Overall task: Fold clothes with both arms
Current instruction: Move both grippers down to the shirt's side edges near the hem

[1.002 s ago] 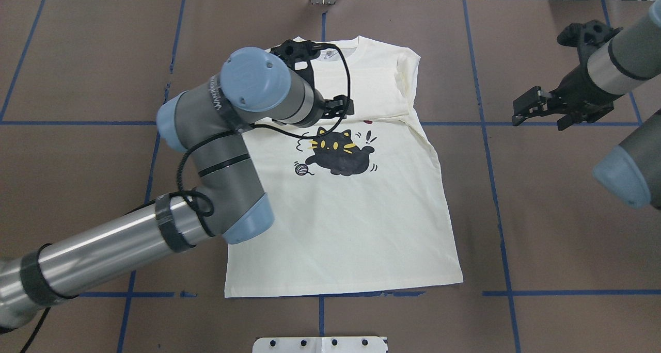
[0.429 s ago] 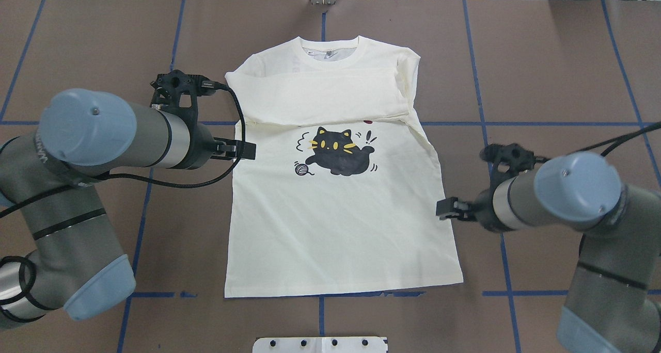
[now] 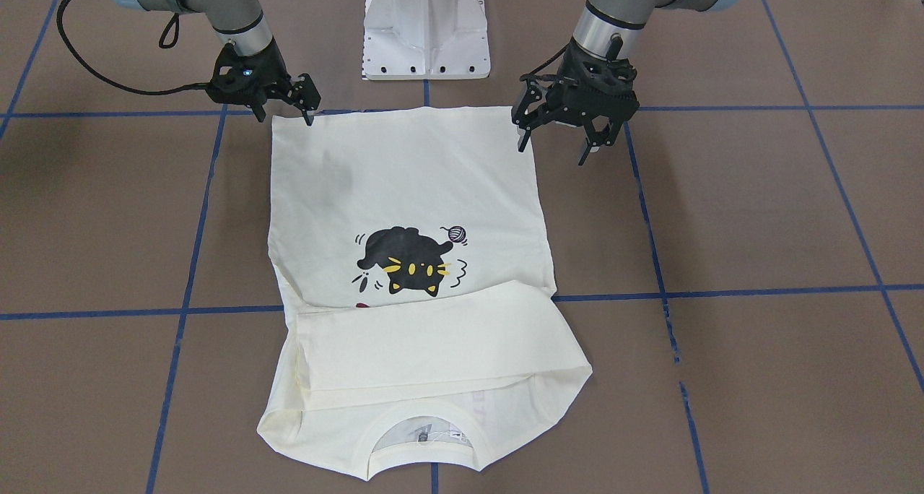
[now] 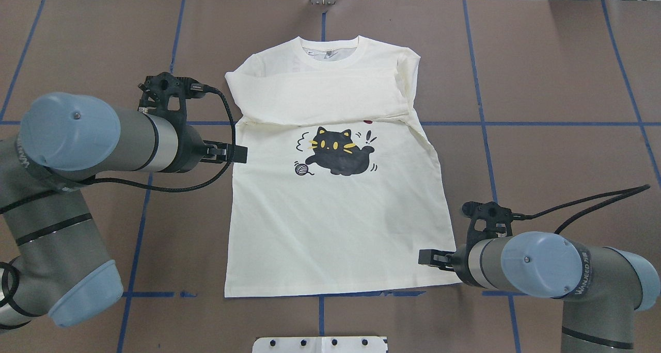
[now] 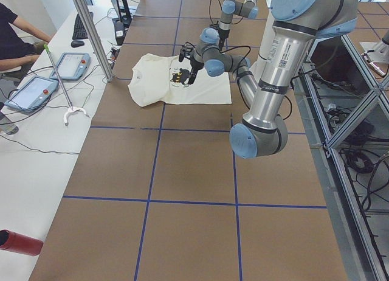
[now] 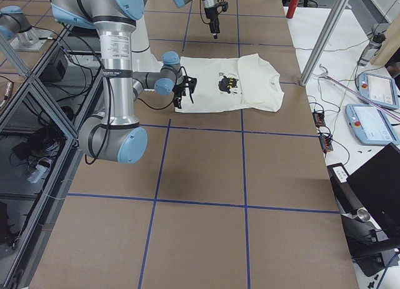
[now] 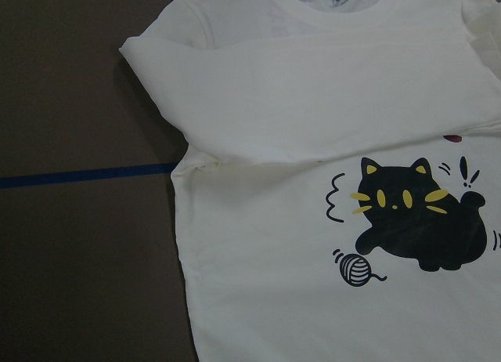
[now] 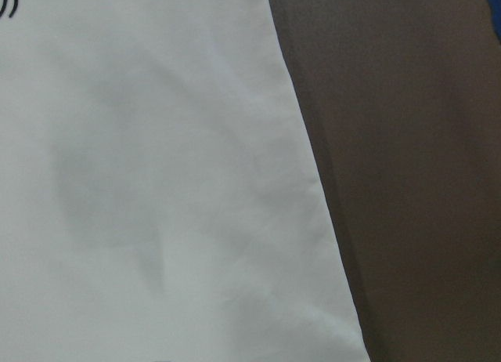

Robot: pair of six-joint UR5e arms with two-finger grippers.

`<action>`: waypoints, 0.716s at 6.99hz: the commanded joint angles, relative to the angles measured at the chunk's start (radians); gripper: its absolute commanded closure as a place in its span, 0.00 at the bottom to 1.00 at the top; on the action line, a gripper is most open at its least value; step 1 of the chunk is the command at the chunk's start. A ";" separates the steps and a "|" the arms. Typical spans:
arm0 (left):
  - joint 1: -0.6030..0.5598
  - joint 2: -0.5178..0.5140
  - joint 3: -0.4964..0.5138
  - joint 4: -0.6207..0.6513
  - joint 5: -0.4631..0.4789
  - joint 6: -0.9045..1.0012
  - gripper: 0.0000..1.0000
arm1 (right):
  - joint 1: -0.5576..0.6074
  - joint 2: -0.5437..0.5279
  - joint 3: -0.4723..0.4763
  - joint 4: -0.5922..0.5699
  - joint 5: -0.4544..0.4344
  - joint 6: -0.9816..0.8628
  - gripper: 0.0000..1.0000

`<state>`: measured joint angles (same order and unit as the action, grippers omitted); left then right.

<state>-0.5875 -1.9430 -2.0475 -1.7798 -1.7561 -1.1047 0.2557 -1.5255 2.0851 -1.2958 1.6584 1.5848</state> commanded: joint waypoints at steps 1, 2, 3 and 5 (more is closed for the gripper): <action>0.000 -0.002 0.000 0.000 0.001 0.000 0.00 | -0.009 -0.007 -0.031 0.001 -0.002 0.006 0.00; 0.000 -0.002 -0.002 -0.001 0.001 0.000 0.00 | -0.009 -0.007 -0.034 0.001 0.000 0.006 0.00; 0.000 -0.002 -0.009 0.000 0.001 0.000 0.00 | -0.009 -0.008 -0.048 0.001 0.000 0.006 0.01; 0.000 -0.001 -0.016 0.000 0.001 0.000 0.00 | -0.009 -0.008 -0.059 0.000 0.003 0.006 0.19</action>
<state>-0.5875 -1.9448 -2.0584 -1.7795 -1.7549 -1.1045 0.2470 -1.5337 2.0351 -1.2957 1.6603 1.5907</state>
